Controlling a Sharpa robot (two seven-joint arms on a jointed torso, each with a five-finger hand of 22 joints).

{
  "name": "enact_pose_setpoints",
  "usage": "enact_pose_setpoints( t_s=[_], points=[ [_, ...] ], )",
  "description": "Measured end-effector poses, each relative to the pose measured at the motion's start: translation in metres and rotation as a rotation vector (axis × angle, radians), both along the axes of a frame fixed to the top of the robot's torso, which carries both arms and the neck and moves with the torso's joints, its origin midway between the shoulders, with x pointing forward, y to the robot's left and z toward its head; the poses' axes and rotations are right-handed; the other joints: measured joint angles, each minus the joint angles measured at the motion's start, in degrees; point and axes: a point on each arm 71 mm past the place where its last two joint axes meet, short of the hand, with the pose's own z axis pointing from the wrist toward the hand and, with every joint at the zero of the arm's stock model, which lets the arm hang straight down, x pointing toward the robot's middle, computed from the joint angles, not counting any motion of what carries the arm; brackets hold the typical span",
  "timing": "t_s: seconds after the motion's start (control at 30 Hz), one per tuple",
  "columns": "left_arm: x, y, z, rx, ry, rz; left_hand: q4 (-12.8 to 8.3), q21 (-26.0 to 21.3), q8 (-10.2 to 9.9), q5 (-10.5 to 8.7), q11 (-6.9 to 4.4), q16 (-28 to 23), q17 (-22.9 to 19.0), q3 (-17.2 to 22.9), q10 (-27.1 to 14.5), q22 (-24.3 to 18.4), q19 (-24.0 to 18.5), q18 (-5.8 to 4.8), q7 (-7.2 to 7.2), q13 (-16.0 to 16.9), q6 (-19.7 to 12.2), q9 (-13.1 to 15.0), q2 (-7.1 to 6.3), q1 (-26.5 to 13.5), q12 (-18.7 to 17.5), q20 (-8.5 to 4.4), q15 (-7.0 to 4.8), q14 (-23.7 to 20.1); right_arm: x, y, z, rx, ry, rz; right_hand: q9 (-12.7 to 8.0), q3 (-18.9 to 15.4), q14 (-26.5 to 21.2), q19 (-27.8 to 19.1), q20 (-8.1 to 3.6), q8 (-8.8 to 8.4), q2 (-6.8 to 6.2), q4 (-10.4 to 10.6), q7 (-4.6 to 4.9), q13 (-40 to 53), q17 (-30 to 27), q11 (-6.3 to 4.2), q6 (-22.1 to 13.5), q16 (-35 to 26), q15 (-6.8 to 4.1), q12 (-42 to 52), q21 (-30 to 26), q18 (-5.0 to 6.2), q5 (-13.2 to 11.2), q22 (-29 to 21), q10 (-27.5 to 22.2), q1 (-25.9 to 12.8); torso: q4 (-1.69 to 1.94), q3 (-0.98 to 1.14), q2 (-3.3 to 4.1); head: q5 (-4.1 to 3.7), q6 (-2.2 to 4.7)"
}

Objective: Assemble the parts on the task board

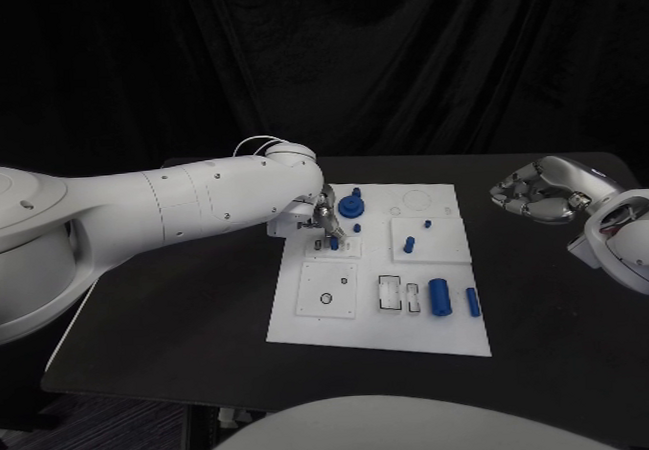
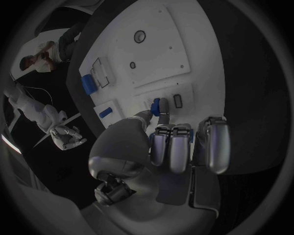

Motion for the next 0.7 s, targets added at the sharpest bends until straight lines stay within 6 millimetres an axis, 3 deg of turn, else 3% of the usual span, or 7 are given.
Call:
enact_pose_setpoints(
  t_s=[0.2,0.3,0.4,0.7],
  points=[
    [-0.0001,-0.0001,-0.0003,0.0,0.0,0.0,-0.35,0.0,0.0,-0.25,0.0,0.0,0.0,0.9,0.0,0.0,0.0,0.0,0.0,0.0,0.0,0.15,0.0,0.0,0.0,0.0,0.0,0.0,0.0,0.0006,0.0,0.001,-0.001,0.002,0.0,0.0,0.0,0.0,0.0,0.0,0.0,0.0,0.0,0.0,0.0,0.0,0.0,0.0,0.0,0.0,0.0,0.0,0.0,0.0,0.0,0.0,0.0,0.0,0.0,-0.13,0.0],
    [-0.0002,-0.0001,-0.0003,-0.001,0.0,0.001,-1.14,0.0,0.0,1.53,0.0,0.0,0.0,2.25,0.0,0.0,0.0,0.0,0.0,0.0,0.0,0.35,-0.03,0.03,0.0,0.0,0.0,0.0,0.0001,0.0008,0.0,0.001,0.0,0.002,0.0,0.15,0.0,0.0,0.0,0.0,0.0,-0.15,0.0,0.0,0.0,0.0,0.0,0.0,0.0,0.0,0.0,0.0,0.0,0.0,0.0,0.0,0.0,-0.01,0.0,-0.1,0.0],
    [-0.0002,0.0,-0.0002,-0.002,-0.001,0.001,-1.98,0.0,0.0,3.07,0.0,0.0,0.0,3.9,0.0,0.0,0.0,0.0,0.0,0.0,0.0,0.56,-1.01,0.07,0.0,0.0,0.0,0.0,0.0001,0.0008,0.0,0.0,0.0,0.002,0.0,0.15,0.0,0.0,0.0,0.0,0.0,-0.15,0.0,-0.01,0.0,0.0,0.0,0.0,0.0,0.0,0.0,0.0,0.0,0.0,0.0,0.0,0.0,-0.01,0.0,-0.01,0.0],
    [-0.0006,0.0003,-0.0002,-0.005,-0.005,0.004,-3.78,0.33,0.47,4.19,0.0,0.0,0.0,8.22,0.0,0.0,0.0,0.0,-0.49,0.0,0.53,1.15,-2.2,-0.84,0.0,0.0,0.0,0.0,-0.0001,0.0003,0.0,0.0,0.0,0.001,0.0,0.15,0.0,0.0,0.0,0.0,0.0,-0.15,0.0,-0.06,-0.08,0.0,0.0,0.0,0.0,0.0,0.0,0.0,0.23,-0.01,0.0,0.0,0.01,-0.01,0.01,-0.13,0.0]
  ],
)
